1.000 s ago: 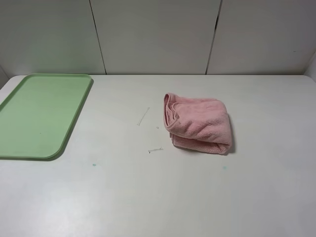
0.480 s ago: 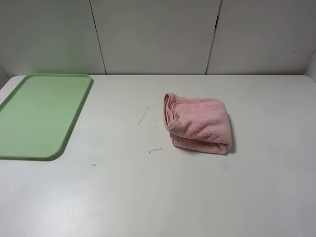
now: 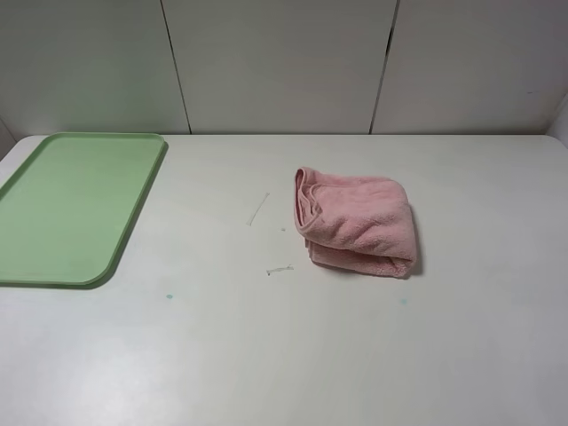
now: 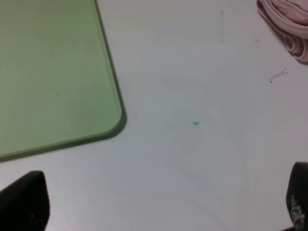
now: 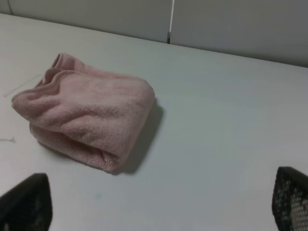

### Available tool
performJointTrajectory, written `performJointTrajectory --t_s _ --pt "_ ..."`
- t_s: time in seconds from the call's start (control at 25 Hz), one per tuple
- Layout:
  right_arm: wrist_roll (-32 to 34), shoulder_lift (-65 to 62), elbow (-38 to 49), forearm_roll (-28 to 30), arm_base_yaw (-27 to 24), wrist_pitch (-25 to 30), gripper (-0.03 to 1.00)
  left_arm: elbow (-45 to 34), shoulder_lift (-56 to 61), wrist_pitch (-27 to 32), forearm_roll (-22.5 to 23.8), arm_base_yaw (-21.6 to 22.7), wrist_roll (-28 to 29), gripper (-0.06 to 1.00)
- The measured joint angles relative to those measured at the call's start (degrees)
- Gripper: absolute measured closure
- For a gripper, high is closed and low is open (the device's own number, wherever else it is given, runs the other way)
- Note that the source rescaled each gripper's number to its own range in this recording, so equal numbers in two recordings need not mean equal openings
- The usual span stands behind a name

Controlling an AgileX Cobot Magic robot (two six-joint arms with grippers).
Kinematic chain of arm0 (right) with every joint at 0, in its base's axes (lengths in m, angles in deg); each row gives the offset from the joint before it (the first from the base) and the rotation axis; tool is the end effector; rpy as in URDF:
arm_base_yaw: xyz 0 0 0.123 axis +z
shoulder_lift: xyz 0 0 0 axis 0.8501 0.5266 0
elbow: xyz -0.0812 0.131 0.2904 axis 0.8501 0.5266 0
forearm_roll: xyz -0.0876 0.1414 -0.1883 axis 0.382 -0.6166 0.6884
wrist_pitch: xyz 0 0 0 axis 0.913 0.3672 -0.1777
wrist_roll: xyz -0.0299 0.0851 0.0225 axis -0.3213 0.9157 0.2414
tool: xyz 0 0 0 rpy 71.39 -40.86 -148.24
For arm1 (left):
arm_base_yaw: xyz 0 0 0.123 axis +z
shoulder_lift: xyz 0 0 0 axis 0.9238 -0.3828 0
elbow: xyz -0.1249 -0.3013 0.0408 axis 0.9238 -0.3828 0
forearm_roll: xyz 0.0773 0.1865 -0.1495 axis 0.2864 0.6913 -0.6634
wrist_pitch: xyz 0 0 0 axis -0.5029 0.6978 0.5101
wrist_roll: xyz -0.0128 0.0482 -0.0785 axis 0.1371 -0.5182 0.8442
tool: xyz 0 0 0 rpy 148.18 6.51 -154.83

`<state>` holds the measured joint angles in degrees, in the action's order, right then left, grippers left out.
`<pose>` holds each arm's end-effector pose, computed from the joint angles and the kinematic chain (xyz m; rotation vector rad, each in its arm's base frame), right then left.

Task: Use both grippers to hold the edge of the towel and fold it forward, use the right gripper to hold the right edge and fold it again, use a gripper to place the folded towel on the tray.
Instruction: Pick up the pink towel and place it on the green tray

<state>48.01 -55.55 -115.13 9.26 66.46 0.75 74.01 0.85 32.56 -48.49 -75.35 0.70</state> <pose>-0.0485 -0.0002 0.2797 -0.3239 1.9816 0.0808 -0.0482 -0.0012 0.2718 0.2345 2.0408 -0.1465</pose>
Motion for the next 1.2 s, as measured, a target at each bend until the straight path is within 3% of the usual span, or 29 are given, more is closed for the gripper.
performJointTrajectory --t_s 0.4,1.2 --pt "0.0 0.0 0.0 0.0 0.0 0.0 -0.03 0.3 -11.3 -1.5 -4.1 0.0 -0.1 -0.04" --pt "0.0 0.0 0.0 0.0 0.0 0.0 -0.03 0.7 -44.9 -20.9 -21.1 0.0 -5.9 -0.04"
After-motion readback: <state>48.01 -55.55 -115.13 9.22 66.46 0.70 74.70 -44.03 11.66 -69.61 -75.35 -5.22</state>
